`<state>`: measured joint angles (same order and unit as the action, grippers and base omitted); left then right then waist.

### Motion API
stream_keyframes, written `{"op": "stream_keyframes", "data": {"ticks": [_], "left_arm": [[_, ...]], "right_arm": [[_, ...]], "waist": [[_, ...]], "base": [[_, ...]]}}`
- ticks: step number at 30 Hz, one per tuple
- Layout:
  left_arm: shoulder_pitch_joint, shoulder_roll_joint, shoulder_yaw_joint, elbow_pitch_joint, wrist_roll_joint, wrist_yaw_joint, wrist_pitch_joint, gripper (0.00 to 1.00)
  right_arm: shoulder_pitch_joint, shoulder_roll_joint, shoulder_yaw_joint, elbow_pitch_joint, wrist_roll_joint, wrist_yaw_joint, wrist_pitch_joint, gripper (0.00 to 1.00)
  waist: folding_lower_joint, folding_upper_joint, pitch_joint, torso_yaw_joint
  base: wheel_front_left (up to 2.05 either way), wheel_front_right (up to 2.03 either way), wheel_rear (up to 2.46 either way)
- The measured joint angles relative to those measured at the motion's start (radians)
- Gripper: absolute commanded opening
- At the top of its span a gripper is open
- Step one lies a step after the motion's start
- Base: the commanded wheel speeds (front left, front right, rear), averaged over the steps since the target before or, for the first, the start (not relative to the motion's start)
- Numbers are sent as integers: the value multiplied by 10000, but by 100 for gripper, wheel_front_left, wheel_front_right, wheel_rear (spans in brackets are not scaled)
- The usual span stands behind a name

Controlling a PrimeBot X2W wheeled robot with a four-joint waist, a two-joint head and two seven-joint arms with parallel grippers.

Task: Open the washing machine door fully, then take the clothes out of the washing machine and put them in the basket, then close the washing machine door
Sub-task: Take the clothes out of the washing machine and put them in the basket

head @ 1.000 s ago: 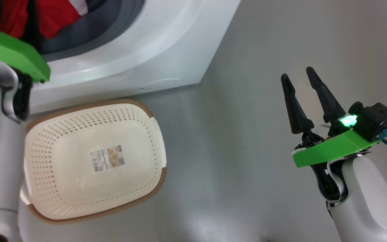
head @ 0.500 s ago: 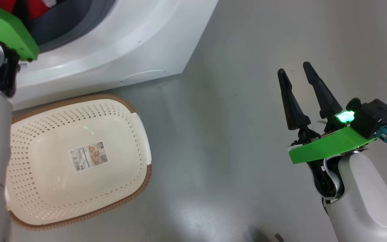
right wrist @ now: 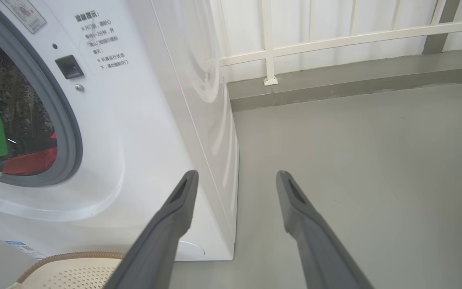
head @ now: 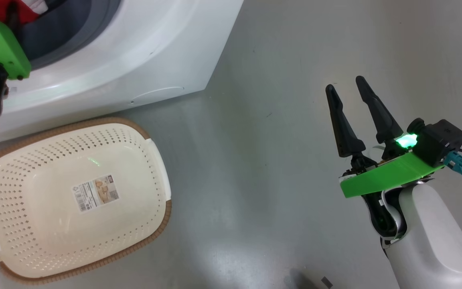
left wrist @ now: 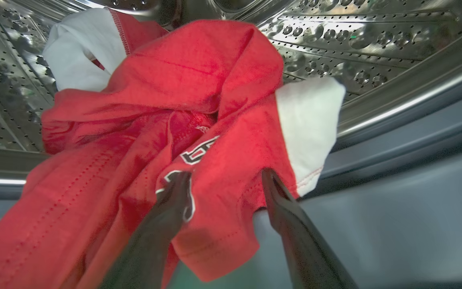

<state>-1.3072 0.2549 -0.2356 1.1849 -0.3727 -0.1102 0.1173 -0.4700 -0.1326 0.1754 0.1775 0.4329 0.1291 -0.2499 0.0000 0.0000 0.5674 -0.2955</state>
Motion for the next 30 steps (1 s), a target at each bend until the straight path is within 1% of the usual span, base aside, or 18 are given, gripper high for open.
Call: {"op": "stream_keyframes", "data": {"ticks": [1, 2, 4, 10, 24, 30], "left_arm": [[-12, -2, -19, 54, 0, -2, -4, 47], [-41, -2, -42, 117, -2, -2, -13, 33], [-84, 0, -77, 215, -10, -13, -58, 0], [-88, -4, -222, 426, -105, -92, -253, 0], [-78, -221, -608, 422, -372, -174, -1319, 0], [194, -474, -1012, -102, -685, -176, -1929, 0]], "right_arm": [[0, 0, -2, 6, 0, 0, 0, 100], [1, 0, -2, 17, 0, 0, 0, 100], [1, 2, 0, 40, 0, 0, 0, 100], [2, 2, 0, 56, 0, 0, 0, 100], [2, 0, -65, 119, 10, 0, 0, 100], [31, -67, -228, 148, 10, 0, 0, 100]], "waist": [[0, 0, -14, -6], [0, 0, -32, -9], [0, 0, -75, -13], [0, 0, -161, 25], [0, 0, -443, 228], [0, 0, -745, 411]], "base": [[0, 0, 0], [0, 0, 0], [0, 0, 0], [0, 0, 0], [0, 0, 0], [0, 0, 0]]}}
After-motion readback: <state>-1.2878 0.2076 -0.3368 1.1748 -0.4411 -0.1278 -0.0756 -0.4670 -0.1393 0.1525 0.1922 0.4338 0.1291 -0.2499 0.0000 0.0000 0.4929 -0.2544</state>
